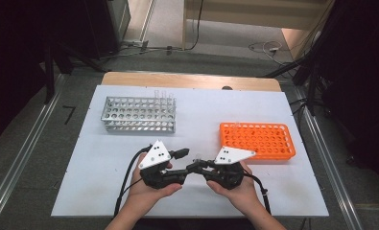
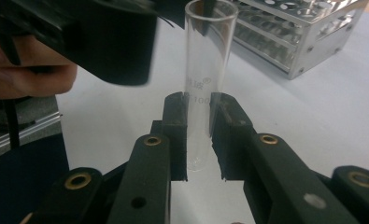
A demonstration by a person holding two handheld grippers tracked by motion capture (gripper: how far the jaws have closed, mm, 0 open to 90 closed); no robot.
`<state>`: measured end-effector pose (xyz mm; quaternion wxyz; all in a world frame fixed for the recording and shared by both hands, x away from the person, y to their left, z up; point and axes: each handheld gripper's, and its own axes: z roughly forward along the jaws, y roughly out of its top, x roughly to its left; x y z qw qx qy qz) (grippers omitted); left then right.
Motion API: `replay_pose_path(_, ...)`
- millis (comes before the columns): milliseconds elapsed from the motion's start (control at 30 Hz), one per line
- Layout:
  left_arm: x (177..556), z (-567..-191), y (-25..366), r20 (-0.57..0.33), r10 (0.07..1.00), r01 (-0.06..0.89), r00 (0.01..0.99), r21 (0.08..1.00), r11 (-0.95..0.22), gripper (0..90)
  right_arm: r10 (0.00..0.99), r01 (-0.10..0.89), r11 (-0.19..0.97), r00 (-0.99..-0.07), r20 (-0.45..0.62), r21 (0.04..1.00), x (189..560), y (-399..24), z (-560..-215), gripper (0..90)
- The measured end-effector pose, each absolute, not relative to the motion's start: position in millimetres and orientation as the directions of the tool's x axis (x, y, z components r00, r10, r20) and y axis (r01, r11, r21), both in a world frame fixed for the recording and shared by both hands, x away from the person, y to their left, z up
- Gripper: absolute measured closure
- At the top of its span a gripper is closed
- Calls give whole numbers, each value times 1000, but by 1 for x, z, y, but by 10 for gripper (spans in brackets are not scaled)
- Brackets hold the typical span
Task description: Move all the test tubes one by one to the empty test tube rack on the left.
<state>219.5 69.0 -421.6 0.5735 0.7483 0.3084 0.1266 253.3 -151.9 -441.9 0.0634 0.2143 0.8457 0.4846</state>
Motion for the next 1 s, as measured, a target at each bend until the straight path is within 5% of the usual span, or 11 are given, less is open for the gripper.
replay_pose_path(500,218,-424,62,-131,617,304,776,935,-185,735,396,286,457,-913,96,842,247,-142,-443,743)
replay_pose_path(1000,216,-424,62,-127,630,305,767,935,-183,745,401,286,457,-912,93,842,245,-140,-444,742)
